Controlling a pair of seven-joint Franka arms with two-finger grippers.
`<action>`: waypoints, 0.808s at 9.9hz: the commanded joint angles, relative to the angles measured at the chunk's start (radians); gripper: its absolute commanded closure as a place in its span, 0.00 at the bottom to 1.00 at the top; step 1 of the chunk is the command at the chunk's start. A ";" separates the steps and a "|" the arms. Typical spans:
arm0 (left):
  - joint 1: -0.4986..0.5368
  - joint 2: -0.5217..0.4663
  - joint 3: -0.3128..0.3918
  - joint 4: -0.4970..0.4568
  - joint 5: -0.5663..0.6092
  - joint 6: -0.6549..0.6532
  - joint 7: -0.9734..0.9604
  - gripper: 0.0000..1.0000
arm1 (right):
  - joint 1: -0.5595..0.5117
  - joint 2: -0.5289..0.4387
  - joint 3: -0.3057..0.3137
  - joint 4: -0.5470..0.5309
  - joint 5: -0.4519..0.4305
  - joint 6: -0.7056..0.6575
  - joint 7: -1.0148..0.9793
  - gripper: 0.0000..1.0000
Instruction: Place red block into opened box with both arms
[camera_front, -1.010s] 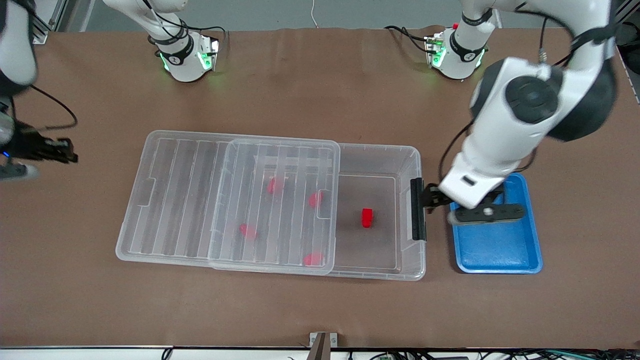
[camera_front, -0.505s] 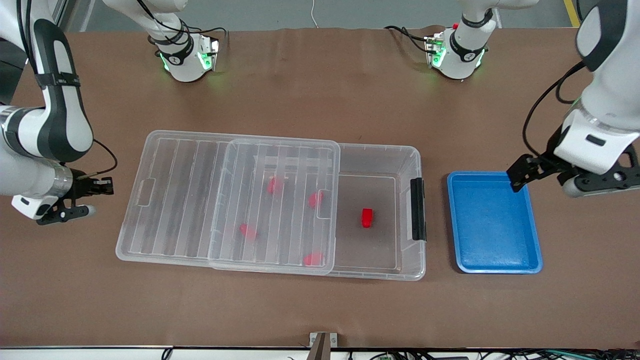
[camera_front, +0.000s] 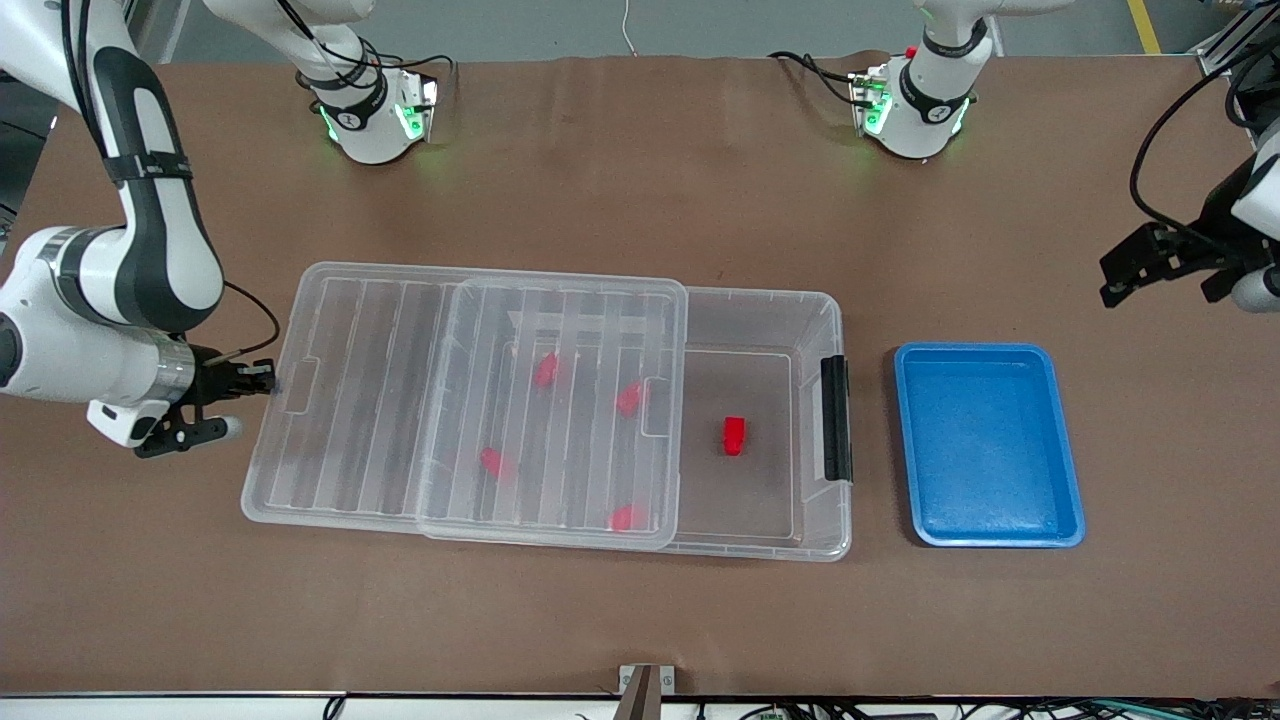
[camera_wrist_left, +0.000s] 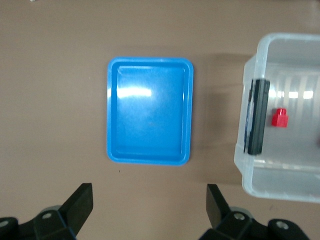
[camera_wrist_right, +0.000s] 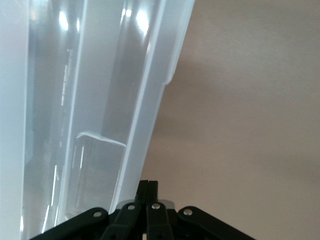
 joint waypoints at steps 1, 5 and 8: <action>0.000 -0.099 0.000 -0.166 -0.038 -0.002 0.027 0.00 | 0.028 0.015 0.062 0.034 0.024 -0.007 0.117 1.00; 0.037 -0.173 -0.017 -0.249 -0.072 -0.004 0.046 0.00 | 0.029 0.047 0.159 0.067 0.027 0.000 0.220 1.00; 0.092 -0.173 -0.077 -0.241 -0.069 0.001 0.030 0.00 | 0.046 0.058 0.164 0.073 0.031 0.003 0.222 1.00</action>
